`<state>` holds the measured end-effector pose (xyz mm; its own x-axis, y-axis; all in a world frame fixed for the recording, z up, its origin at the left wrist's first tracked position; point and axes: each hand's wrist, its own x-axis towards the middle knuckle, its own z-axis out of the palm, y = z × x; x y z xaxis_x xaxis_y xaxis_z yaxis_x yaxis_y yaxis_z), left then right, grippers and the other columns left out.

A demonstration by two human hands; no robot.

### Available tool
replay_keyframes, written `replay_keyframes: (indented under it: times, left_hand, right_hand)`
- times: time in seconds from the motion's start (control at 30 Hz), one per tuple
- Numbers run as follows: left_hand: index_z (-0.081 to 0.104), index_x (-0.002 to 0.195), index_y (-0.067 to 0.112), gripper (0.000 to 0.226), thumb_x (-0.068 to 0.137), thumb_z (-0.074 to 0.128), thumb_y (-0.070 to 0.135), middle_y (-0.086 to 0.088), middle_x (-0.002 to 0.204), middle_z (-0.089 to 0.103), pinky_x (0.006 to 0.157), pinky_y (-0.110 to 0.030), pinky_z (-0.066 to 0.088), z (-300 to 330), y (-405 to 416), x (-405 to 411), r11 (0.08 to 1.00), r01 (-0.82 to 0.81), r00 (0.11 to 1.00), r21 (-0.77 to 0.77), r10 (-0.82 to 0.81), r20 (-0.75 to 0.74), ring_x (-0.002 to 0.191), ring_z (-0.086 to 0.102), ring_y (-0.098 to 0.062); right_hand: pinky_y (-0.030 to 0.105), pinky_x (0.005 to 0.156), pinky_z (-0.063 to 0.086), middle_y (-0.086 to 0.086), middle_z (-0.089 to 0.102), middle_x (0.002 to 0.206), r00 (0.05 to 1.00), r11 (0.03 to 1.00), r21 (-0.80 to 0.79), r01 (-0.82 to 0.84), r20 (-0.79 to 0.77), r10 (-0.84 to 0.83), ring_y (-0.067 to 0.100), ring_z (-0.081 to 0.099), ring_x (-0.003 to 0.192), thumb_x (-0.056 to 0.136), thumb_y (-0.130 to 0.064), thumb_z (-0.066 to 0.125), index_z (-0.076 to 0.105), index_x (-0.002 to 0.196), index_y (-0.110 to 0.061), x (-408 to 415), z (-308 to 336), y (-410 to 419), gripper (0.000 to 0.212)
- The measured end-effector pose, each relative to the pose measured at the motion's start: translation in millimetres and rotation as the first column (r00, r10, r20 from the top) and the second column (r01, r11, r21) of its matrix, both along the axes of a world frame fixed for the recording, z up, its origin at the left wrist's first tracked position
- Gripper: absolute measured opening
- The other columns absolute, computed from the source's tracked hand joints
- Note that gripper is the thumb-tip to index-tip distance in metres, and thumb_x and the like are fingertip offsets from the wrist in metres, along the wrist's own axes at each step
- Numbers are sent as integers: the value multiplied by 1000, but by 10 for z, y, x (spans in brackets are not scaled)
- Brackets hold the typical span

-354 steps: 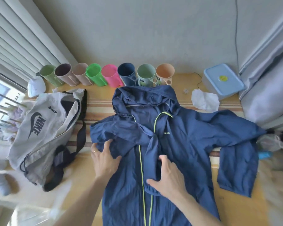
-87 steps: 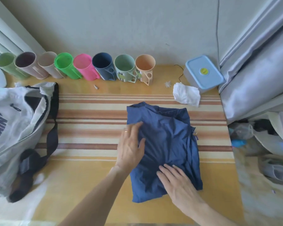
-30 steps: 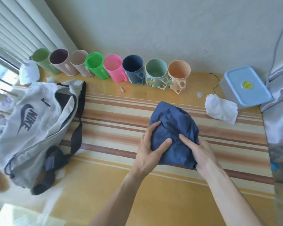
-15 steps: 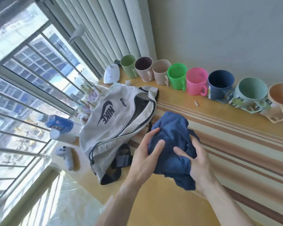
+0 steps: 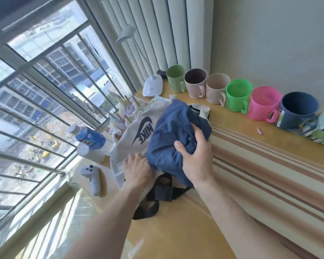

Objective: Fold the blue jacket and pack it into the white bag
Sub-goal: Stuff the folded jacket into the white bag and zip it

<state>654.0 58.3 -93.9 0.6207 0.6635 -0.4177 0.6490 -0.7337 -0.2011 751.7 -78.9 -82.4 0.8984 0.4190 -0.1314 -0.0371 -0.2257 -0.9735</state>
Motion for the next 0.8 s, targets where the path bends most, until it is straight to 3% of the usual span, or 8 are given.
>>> replay_keyframes:
  times: [0.13,0.23,0.33,0.47,0.57,0.67,0.8]
  left_hand:
    - [68,123,15,35,97,53,33,-11,125,57,92,-46,43,30,29,-56,998,55,998,19,-55,-35,119,51,-33]
    - [59,135,13,45,94,59,31,-12,132,51,92,-45,44,53,-40,-110,994,106,994,21,-107,11,121,49,-33]
    - [38,147,10,61,92,63,18,-12,131,50,87,-44,50,10,-20,-121,992,107,984,68,-115,135,114,59,-35]
    - [45,125,13,44,88,61,-3,-13,111,57,65,-40,43,20,76,-80,978,204,962,41,-208,175,97,68,-37]
    - [55,116,13,25,93,61,4,-12,105,60,67,-37,44,179,175,-89,963,267,932,33,-267,247,99,64,-34]
    - [69,101,9,15,97,54,9,-11,107,59,77,-37,51,332,295,-216,973,204,893,105,-229,388,102,56,-31]
    - [55,108,6,22,89,50,-5,-14,113,51,79,-44,54,456,258,-316,988,133,835,80,-155,528,100,58,-37]
  right_hand:
    - [35,110,41,14,44,145,996,948,-312,-69,-81,46,33,52,132,90,-27,74,49,147,-29,-53,-173,12,62]
    - [36,103,45,14,47,139,998,914,-401,-60,-48,45,34,56,124,91,-28,74,50,147,-28,-61,-215,-3,61]
    - [36,100,45,14,50,135,998,893,-447,-50,-49,31,34,56,121,89,-28,75,52,144,-29,-10,-201,48,59]
    - [38,99,46,12,49,132,998,884,-463,-57,-62,32,35,57,117,87,-29,76,54,141,-29,16,-163,44,59]
    - [39,102,47,11,53,128,996,879,-473,-66,-77,34,33,57,116,83,-28,78,57,135,-27,62,-159,20,56]
    - [46,99,53,9,61,122,992,885,-461,-71,-129,12,33,61,113,78,-34,77,61,119,-27,115,-134,55,45]
    - [43,88,56,13,63,113,983,894,-441,-74,-185,-9,35,61,98,75,-33,69,59,96,-23,72,0,278,26]
